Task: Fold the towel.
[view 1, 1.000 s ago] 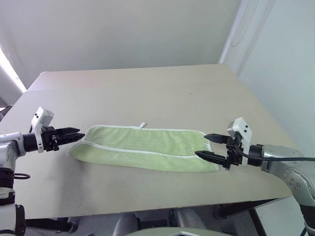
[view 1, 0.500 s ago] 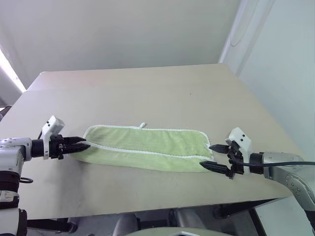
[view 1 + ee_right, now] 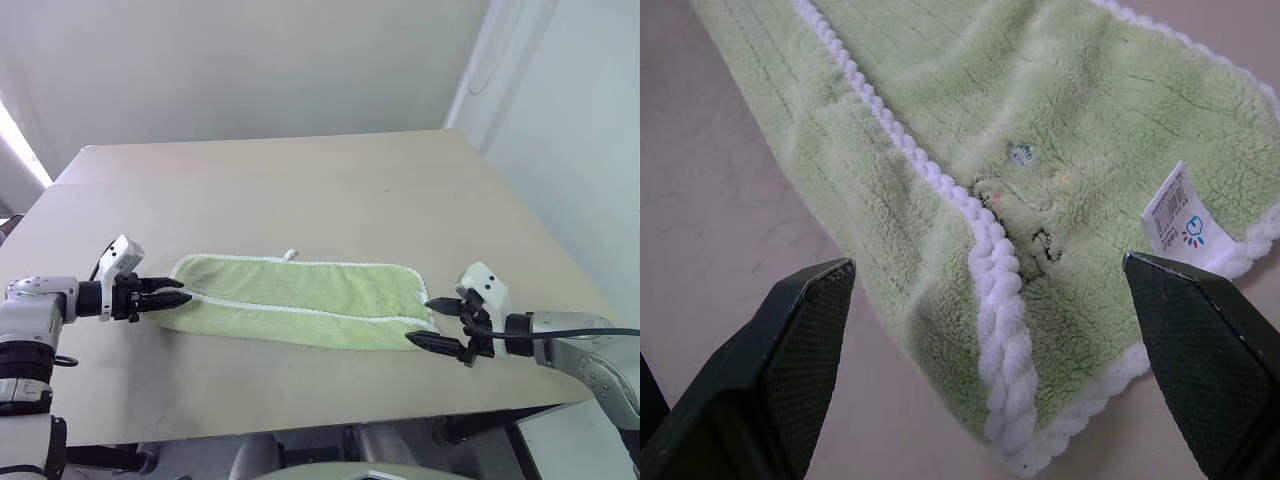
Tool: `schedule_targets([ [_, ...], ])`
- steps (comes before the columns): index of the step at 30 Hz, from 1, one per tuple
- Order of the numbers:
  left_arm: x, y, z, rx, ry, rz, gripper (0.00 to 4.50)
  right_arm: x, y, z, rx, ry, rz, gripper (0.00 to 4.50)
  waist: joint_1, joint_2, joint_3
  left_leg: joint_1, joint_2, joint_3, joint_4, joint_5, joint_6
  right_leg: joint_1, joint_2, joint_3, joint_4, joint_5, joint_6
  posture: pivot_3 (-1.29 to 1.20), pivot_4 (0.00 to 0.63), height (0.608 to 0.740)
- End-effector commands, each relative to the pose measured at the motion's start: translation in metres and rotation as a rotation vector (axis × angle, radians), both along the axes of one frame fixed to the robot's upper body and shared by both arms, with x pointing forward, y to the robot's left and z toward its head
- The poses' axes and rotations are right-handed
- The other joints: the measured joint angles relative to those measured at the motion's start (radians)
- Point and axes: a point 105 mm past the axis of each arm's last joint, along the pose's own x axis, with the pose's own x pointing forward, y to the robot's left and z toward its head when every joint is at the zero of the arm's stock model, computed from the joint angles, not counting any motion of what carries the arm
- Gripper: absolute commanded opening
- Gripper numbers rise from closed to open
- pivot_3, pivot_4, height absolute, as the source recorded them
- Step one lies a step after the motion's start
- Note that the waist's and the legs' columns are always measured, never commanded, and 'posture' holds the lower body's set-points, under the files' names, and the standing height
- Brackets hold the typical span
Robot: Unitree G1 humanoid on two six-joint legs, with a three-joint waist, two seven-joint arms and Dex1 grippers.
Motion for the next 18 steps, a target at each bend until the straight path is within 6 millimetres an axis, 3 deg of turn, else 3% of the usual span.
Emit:
schedule_targets([
  [1, -0.003, 0.003, 0.005, 0.025, 0.003, -0.034, 1.88, 0.000, 0.004, 0.010, 0.000, -0.046, 0.021, 4.50, 0.001, 0.000, 0.000, 0.000, 0.000, 0.000, 0.000, 0.000, 0.000, 0.000, 0.000, 0.000, 0.000, 0.000, 0.000, 0.00, 0.000, 0.712],
  [6, -0.008, 0.008, 0.001, 0.062, 0.019, -0.045, 0.14, 0.000, 0.003, 0.009, -0.003, -0.046, 0.018, 4.50, 0.001, 0.000, 0.000, 0.000, 0.000, 0.000, 0.000, 0.000, 0.000, 0.000, 0.000, 0.000, 0.000, 0.000, 0.000, 0.00, 0.000, 0.712],
  [18, -0.004, 0.017, 0.006, 0.062, -0.004, 0.000, 0.06, 0.000, 0.003, 0.007, -0.004, -0.030, 0.024, 4.50, 0.001, 0.000, 0.000, 0.000, 0.000, 0.000, 0.000, 0.000, 0.000, 0.000, 0.000, 0.000, 0.000, 0.000, 0.000, 0.00, 0.000, 0.712],
])
